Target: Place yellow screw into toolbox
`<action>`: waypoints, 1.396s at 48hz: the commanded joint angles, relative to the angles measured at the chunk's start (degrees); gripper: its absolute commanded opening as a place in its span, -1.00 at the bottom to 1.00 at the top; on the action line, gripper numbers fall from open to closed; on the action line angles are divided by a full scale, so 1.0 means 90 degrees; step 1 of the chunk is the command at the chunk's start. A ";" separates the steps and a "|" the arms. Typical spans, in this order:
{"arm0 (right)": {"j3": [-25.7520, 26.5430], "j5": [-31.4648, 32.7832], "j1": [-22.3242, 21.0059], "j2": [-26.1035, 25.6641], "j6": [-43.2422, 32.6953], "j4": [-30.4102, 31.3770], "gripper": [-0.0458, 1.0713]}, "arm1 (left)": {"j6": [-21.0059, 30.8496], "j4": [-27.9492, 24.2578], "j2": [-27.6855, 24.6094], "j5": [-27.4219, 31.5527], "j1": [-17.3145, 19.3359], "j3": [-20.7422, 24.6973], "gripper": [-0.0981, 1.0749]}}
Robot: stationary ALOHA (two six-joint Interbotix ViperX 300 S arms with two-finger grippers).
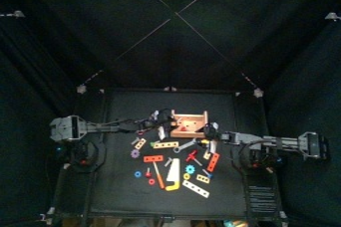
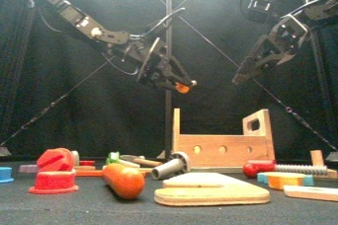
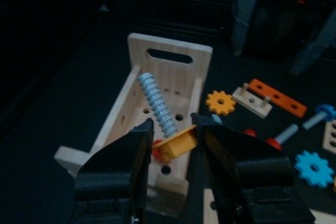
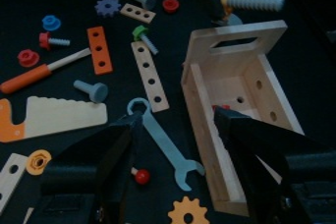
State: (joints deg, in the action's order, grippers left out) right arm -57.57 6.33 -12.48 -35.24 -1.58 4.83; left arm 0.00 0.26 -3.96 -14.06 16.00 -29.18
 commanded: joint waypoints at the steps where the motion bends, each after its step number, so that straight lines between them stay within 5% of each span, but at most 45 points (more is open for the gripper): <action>1: 0.0078 -0.0049 -0.0029 -0.0029 0.0000 -0.0020 0.74 | -0.0010 0.0049 -0.0254 -0.0010 0.0107 0.0459 0.17; 15: 0.0068 -0.0049 -0.0029 -0.0020 -0.0010 -0.0049 0.74 | -0.0010 0.0088 -0.0674 0.0283 0.0234 0.0713 0.20; 37: 0.0059 -0.0049 -0.0029 -0.0020 0.0000 -0.0098 0.74 | -0.0020 0.0068 -0.0693 0.0430 0.0254 0.0684 0.66; 67: 0.0039 -0.0059 -0.0029 0.0098 -0.0010 -0.0107 0.74 | -0.0039 0.0000 -0.0381 0.0283 0.0225 0.0479 0.66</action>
State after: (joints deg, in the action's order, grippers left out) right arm -57.74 6.24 -12.57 -34.28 -1.58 3.96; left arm -0.26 0.44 -9.49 -10.20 18.02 -25.14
